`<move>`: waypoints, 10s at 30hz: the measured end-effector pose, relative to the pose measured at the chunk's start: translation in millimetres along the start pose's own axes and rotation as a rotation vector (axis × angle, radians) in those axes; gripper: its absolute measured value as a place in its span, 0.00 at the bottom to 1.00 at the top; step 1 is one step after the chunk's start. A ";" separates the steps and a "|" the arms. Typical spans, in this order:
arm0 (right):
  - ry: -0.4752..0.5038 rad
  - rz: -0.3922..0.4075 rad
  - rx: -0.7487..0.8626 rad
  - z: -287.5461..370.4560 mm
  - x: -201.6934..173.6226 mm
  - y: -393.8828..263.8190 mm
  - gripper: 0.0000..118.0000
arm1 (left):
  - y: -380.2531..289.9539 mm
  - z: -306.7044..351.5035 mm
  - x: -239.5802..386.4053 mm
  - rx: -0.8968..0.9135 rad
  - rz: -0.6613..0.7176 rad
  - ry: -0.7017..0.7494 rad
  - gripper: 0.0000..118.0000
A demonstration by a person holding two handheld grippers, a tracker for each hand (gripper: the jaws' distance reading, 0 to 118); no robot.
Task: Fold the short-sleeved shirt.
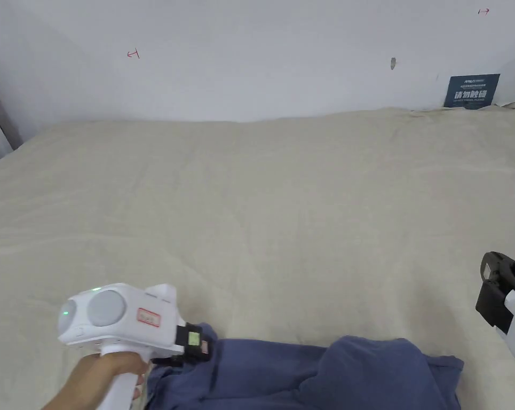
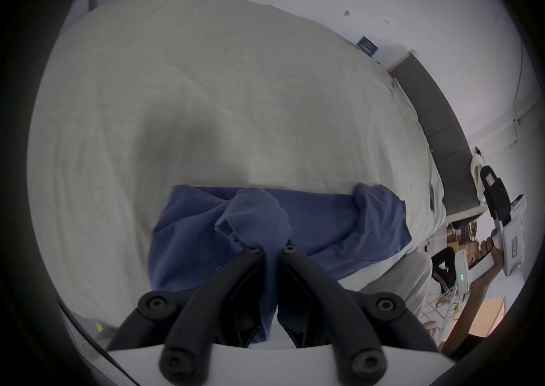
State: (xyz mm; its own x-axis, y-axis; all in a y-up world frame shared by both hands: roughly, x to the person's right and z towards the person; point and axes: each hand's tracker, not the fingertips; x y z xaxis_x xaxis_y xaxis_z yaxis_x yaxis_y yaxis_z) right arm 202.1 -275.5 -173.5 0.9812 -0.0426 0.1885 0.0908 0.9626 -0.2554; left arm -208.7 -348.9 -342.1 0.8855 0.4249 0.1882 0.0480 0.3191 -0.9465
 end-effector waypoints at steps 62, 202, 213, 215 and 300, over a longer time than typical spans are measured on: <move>-0.018 -0.025 -0.048 15.8 24.7 -13.4 0.00 | -107.8 -98.6 63.6 0.281 -0.321 0.220 0.00; -0.042 -0.081 -0.050 33.7 53.8 -12.7 0.00 | -15.5 -133.9 181.1 -0.180 -0.263 -0.036 0.07; -0.044 -0.075 -0.058 36.2 53.8 -12.8 0.00 | -32.0 -119.6 207.4 -0.127 -0.340 -0.082 0.94; -0.044 -0.076 -0.057 36.4 53.1 -12.1 0.00 | -32.5 -106.5 211.4 -0.079 -0.366 -0.070 0.94; 0.030 -0.001 0.134 50.6 -13.5 13.7 0.00 | -59.8 94.5 72.2 1.015 -0.327 0.327 0.00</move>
State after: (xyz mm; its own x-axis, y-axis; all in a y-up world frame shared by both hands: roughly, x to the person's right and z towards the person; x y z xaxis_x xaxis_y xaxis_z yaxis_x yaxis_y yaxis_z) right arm 181.5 -248.2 -131.6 0.9859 -0.0494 0.1599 0.0700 0.9896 -0.1258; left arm -191.3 -257.2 -247.2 0.9856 -0.0020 0.1692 0.0332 0.9827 -0.1823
